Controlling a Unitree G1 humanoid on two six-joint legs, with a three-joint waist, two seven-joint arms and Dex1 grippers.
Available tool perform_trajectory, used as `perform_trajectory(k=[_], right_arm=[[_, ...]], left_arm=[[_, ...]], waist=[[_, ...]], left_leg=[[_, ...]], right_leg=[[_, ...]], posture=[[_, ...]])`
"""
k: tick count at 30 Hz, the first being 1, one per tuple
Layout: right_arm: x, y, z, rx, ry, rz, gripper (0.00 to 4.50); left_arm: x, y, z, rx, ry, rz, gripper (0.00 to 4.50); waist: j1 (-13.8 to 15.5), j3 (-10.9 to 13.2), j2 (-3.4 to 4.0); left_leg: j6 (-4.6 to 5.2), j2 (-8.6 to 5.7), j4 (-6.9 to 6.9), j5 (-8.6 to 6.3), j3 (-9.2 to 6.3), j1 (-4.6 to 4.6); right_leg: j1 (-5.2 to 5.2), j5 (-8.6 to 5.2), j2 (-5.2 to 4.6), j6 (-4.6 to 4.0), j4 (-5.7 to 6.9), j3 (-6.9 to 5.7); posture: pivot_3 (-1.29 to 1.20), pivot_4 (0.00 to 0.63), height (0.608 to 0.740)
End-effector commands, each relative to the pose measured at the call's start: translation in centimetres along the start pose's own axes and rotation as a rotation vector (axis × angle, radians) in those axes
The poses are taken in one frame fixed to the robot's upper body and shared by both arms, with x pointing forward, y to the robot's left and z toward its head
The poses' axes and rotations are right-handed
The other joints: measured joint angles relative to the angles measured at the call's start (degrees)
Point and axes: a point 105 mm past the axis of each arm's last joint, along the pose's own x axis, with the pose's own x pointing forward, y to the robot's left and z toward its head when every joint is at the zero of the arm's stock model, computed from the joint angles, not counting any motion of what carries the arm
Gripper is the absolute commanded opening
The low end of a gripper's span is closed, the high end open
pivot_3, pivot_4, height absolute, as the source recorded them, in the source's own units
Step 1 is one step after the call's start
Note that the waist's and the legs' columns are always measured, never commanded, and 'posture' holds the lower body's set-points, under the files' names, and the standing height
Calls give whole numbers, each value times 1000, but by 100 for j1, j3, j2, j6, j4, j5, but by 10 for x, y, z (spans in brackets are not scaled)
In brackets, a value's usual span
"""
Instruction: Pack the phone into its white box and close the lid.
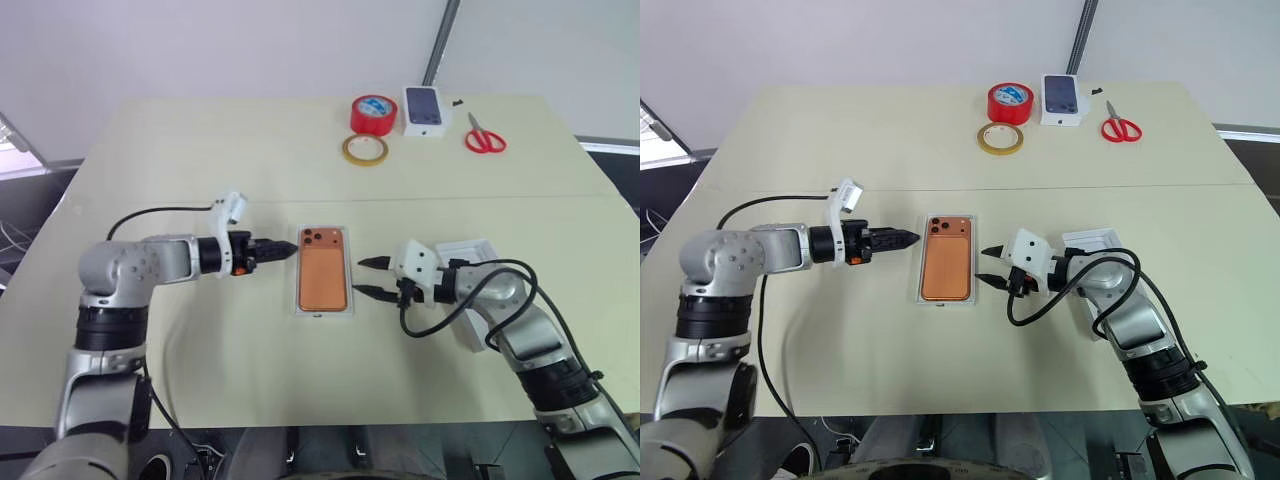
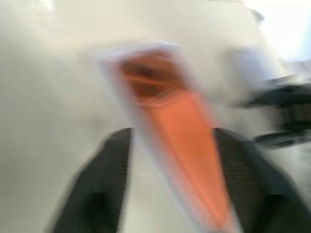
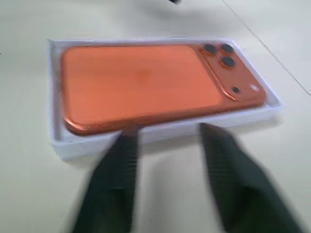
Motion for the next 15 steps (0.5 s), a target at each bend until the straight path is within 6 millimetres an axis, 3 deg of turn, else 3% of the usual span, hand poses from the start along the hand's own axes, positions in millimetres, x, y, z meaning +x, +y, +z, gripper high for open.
perform_trajectory(k=[1, 3, 6, 11, 15], right_arm=[[2, -12, 2, -83, 20, -56, 121], [8, -14, -5, -110, 56, -74, 0], [16, -10, -5, -113, 55, -65, 0], [19, -6, -3, -124, 51, -32, 0], [8, -5, -7, -118, 67, -15, 0]], left_arm=[[8, -5, 2, 128, -59, -21, 806], [17, -5, -20, 175, 2, -14, 89], [31, -10, -38, 186, 56, -37, 89], [49, -41, -45, 155, 117, -164, 89], [62, -62, -42, 151, 116, -244, 89]], waist=[[27, 0, 0], [38, 0, 0], [34, 0, 0], [49, -1, 1], [66, -1, 1]], left_leg=[[0, 0, 1, 0, 0, -2], [2, 0, 4, -1, -1, -7], [5, 0, 3, -3, 0, -9], [13, -1, 10, -6, 0, -9], [14, -1, 11, -6, -1, -8]], right_leg=[[0, 0, -1, 0, -2, 0], [1, 0, -3, 0, -8, -1], [1, 0, -3, 0, -10, -1], [6, 0, -3, 0, -10, -1], [6, 0, -2, 1, -8, -2]], posture=[[0, 150, 740], [0, 150, 740], [0, 150, 740], [0, 150, 740], [0, 150, 740]])
